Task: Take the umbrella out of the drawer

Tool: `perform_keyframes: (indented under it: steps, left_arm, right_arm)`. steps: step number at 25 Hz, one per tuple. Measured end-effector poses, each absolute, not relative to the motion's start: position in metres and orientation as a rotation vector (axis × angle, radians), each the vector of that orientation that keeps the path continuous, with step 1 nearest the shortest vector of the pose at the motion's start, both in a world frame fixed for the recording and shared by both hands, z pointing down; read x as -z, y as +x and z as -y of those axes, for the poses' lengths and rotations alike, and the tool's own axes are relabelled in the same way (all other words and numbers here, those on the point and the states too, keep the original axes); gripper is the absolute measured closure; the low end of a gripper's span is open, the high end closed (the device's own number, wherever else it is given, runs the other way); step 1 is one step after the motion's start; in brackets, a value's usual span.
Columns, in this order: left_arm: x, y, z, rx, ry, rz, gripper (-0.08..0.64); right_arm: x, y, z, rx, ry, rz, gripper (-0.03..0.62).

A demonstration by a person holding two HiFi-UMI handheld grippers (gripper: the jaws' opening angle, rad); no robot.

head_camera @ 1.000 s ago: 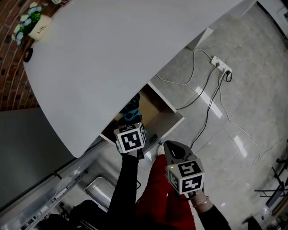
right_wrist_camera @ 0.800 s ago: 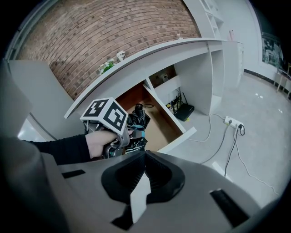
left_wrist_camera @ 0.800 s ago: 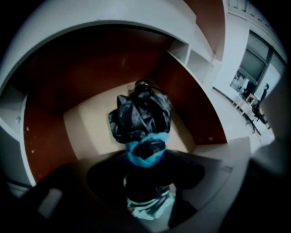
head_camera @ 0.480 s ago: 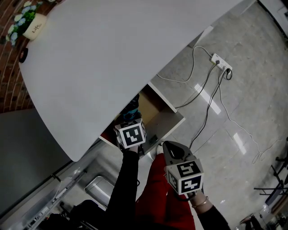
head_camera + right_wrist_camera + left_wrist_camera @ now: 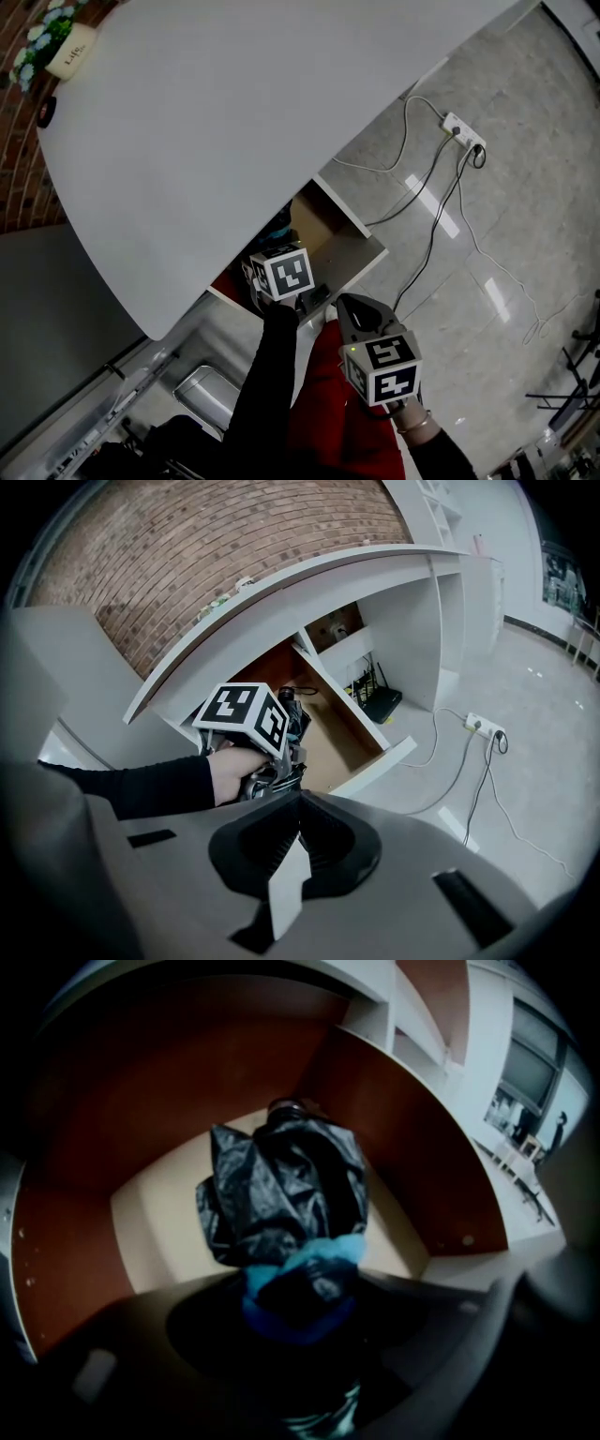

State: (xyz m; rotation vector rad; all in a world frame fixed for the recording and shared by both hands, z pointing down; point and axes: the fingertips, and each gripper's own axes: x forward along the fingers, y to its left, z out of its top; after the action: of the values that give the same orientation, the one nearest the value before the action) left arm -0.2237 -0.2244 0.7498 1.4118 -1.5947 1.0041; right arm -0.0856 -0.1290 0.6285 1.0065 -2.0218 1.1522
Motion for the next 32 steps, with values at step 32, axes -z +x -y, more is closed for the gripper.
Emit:
perform_keyframes:
  steps: [32]
  left_arm:
    - [-0.669, -0.203, 0.196, -1.006, 1.676, 1.486, 0.301]
  right_arm:
    - [-0.594, -0.063, 0.09, -1.117, 1.031, 2.038, 0.594]
